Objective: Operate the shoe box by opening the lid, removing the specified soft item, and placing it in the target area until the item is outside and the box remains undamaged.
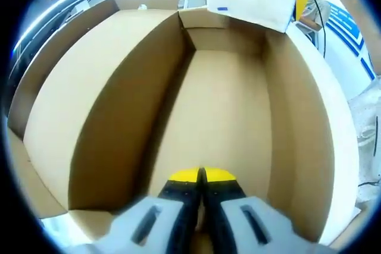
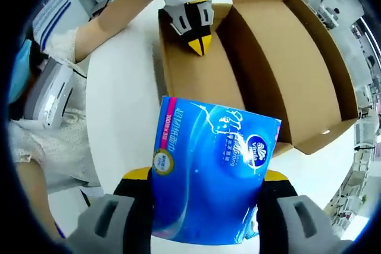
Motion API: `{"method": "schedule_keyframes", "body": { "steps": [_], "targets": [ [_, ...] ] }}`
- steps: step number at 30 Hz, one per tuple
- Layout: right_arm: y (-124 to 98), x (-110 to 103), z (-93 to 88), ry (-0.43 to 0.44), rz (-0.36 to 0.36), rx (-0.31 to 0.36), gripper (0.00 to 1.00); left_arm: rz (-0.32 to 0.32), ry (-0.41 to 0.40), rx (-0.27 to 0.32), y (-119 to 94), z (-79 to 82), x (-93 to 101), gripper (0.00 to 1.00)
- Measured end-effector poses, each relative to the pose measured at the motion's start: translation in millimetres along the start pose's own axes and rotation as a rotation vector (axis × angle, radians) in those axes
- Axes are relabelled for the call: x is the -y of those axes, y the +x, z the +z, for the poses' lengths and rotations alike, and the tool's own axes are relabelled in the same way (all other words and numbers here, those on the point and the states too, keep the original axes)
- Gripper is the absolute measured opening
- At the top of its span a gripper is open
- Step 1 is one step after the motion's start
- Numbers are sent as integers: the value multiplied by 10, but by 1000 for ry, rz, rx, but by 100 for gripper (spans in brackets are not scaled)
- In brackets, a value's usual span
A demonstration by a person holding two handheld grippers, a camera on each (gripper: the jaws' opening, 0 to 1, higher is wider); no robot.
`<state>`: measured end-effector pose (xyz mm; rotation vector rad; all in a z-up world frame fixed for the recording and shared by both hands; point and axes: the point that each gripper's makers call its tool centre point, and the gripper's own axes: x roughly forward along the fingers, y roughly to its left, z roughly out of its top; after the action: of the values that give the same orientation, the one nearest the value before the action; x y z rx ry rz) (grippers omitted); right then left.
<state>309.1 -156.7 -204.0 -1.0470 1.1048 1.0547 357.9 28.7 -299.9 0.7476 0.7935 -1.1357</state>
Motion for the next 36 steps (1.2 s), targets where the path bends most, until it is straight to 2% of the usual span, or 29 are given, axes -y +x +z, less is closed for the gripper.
{"method": "schedule_keyframes", "body": {
  "steps": [8, 24, 28, 32, 36],
  "targets": [
    [13, -26, 8, -81, 18, 4, 70, -3, -1, -2, -3, -9, 9, 0],
    [3, -54, -3, -132, 9, 4, 70, -9, 5, -4, -12, -16, 18, 0],
    [-8, -87, -39, -169, 7, 0, 70, -13, 5, -3, -10, -13, 18, 0],
    [-22, -91, -73, -153, 9, -6, 69, -13, 12, -3, -8, -11, 17, 0],
    [-61, -106, -199, -145, 0, -20, 69, -14, 15, -2, -8, -9, 17, 0]
  ]
}}
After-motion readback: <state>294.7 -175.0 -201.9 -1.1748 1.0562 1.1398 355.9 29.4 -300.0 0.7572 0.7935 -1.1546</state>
